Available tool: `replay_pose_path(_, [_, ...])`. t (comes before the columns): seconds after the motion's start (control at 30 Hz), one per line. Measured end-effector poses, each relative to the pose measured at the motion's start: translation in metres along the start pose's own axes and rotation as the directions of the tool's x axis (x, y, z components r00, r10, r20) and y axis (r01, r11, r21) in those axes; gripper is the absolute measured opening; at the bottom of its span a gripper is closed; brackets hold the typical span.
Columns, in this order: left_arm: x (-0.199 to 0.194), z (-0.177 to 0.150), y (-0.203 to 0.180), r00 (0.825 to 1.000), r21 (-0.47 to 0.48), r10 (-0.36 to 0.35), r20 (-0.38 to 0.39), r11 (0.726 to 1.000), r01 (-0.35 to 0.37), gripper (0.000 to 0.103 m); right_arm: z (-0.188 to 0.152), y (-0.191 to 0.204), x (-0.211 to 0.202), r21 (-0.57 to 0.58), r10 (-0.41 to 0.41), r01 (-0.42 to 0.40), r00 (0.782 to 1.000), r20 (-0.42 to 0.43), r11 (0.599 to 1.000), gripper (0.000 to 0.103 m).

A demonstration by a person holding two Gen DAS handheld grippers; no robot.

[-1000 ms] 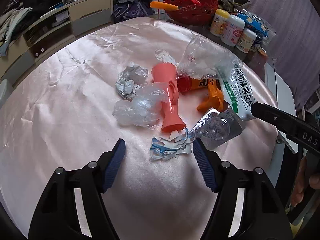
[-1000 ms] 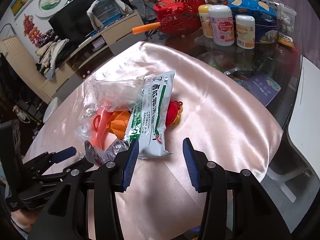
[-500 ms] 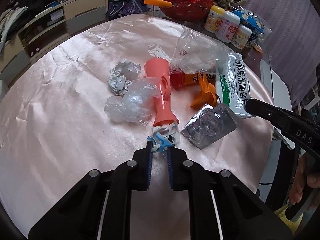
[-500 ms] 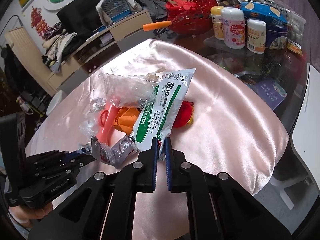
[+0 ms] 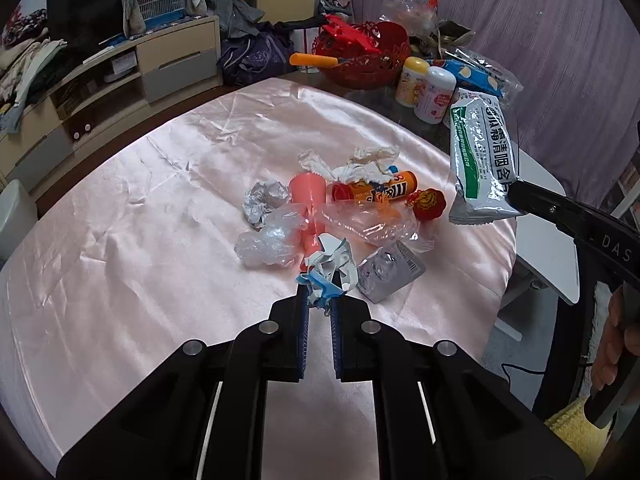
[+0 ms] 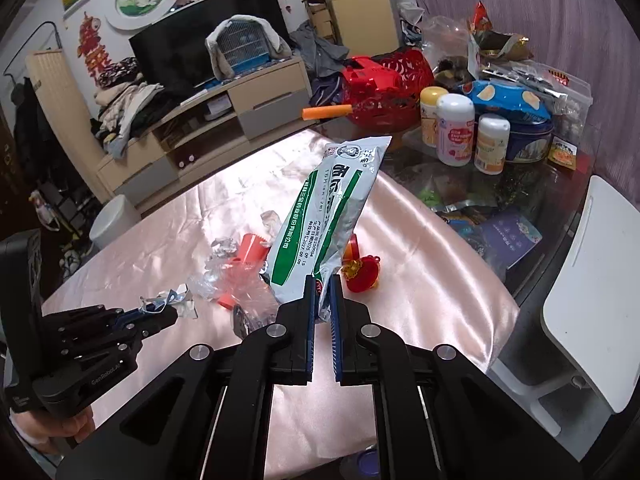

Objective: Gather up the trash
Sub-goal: 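Carry both items over the bin and open both tools to drop them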

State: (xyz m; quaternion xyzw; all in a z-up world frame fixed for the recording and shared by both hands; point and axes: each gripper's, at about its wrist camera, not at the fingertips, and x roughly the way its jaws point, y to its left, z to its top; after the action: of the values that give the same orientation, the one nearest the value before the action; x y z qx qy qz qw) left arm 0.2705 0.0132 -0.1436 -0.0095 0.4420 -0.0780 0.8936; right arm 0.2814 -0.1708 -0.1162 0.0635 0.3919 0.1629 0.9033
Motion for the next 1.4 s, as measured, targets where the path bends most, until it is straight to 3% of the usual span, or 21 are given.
replay_pose_path(0.33, [-0.064, -0.015, -0.022, 0.997, 0.007, -0.017, 0.078, 1.0, 0.017, 0.008, -0.014, 0.012, -0.069, -0.038, -0.028, 0.031, 0.998, 0.063, 0.999, 0.008])
replay_pose_path(0.8, [-0.101, -0.092, -0.073, 0.992, 0.06, -0.111, 0.058, 0.992, 0.107, 0.009, -0.108, -0.004, -0.132, -0.035, -0.111, 0.111, 0.994, 0.009, 0.993, 0.009])
replay_pose_path(1.03, [-0.093, -0.128, -0.108, 0.985, 0.125, -0.173, -0.007, 0.977, 0.172, 0.009, -0.152, -0.02, -0.15, 0.009, -0.144, 0.144, 0.989, -0.029, 0.99, 0.009])
replay_pose_path(1.4, [-0.052, -0.173, -0.137, 0.963, 0.149, -0.221, -0.155, 0.958, 0.244, 0.009, -0.212, -0.041, -0.132, 0.074, -0.144, 0.158, 0.976, -0.166, 0.985, 0.009])
